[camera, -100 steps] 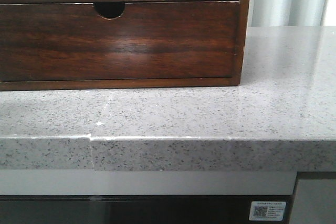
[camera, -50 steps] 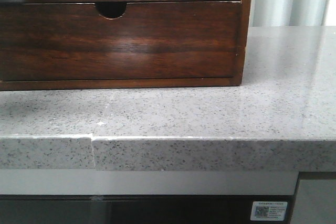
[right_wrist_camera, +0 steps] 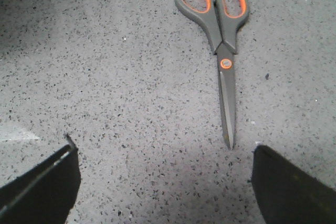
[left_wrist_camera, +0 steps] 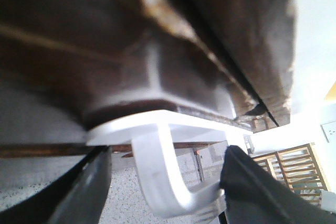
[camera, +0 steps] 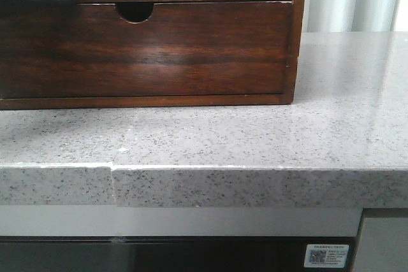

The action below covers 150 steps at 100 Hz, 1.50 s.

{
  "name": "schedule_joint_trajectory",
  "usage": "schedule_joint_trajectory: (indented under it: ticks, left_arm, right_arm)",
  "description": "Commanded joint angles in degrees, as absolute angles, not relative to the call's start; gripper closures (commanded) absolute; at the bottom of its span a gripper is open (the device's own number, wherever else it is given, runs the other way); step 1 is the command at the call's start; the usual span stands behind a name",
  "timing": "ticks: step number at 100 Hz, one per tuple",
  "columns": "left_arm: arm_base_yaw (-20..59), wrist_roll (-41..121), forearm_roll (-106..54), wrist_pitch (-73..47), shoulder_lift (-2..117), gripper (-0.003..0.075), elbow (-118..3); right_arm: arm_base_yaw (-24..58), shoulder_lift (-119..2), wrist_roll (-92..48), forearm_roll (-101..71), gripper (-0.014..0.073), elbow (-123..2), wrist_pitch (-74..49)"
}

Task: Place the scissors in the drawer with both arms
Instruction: 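Pull the drawer open toward the robot with the left gripper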

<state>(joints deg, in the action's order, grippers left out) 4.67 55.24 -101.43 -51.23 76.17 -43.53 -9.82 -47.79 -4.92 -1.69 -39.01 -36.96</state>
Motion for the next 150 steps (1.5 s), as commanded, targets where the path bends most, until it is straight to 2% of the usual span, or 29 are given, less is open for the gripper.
schedule_joint_trajectory:
  ticks: [1, 26, 52, 84, 100, 130, 150]
  left_arm:
    - [4.5, 55.8, -107.1, -53.3, 75.3, 0.0340, -45.7]
    - [4.2, 55.8, -107.1, -57.0, 75.3, 0.0534, -45.7]
    - [2.8, 56.1, -106.4, -62.1, 75.3, 0.0640, -45.7]
    - [-2.2, 57.5, -103.3, -71.3, 70.5, 0.0707, -40.7]
    - [-2.2, 57.5, -101.1, -71.3, 63.1, 0.0734, -35.5]
    - [-2.2, 57.4, -96.3, -70.6, 46.1, 0.0734, -28.7]
    - [-2.2, 57.2, -95.7, -64.1, 36.7, 0.0734, -26.0]
  right_arm:
    - [-10.3, -47.7, -5.5, -1.7, -0.0004, -41.2, -34.0]
    - [-10.3, -47.7, -5.5, -1.7, -0.0004, -41.2, -34.1]
    - [-10.3, -47.7, -5.5, -1.7, -0.0004, -41.2, -34.4]
    - [-10.3, -47.7, -5.5, -1.7, -0.0004, -41.2, -34.4]
    - [-10.3, -47.7, -5.5, -1.7, -0.0004, -41.2, -34.4]
    - [-10.3, -47.7, -5.5, -1.7, -0.0004, -41.2, -34.4]
    - [-10.3, -47.7, -5.5, -1.7, -0.0004, -41.2, -34.4]
